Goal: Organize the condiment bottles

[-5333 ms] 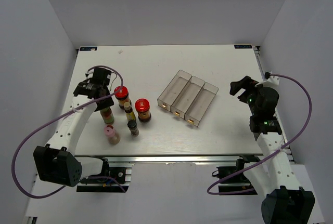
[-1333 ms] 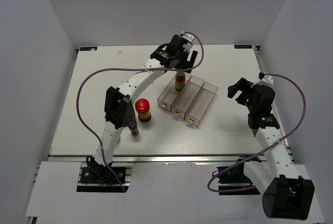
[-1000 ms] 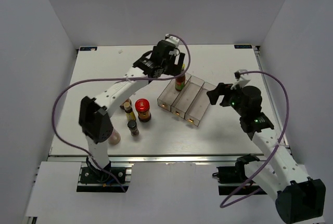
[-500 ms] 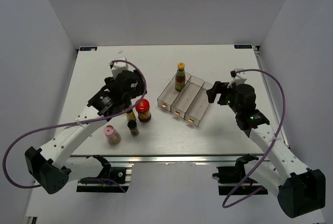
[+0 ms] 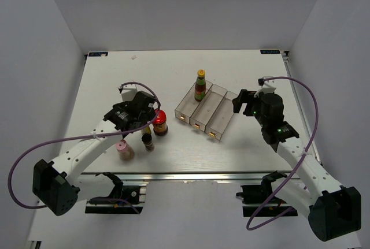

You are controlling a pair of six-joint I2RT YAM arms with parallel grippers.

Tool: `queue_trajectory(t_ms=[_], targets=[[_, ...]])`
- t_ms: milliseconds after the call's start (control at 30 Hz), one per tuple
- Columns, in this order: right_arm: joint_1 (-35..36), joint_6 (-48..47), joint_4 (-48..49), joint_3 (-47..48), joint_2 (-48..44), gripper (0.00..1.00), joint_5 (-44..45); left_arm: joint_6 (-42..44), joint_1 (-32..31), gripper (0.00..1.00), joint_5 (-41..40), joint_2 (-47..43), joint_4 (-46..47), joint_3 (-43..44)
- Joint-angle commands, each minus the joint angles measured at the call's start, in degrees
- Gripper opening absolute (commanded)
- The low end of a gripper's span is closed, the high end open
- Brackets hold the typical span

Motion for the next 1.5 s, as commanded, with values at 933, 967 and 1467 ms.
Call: queue_trajectory(t_ms=[933,967,1467], targets=[[0.07,-0.39,1.93,0.69,1.48,0.89,2.58,0.06,7.11,0.26,4.81,2.33,1.50,-0.15],[-0.02,-0.39,1.93,0.51,1.40,0.89,2.66,0.14,7.11,0.21,4.63,2.15,1.50,0.38],[0.07,-0.39,2.64,-0.02,1.13,0.89,2.75,6.82,7.11,0.09,2.61,1.53,7.47,15.23]])
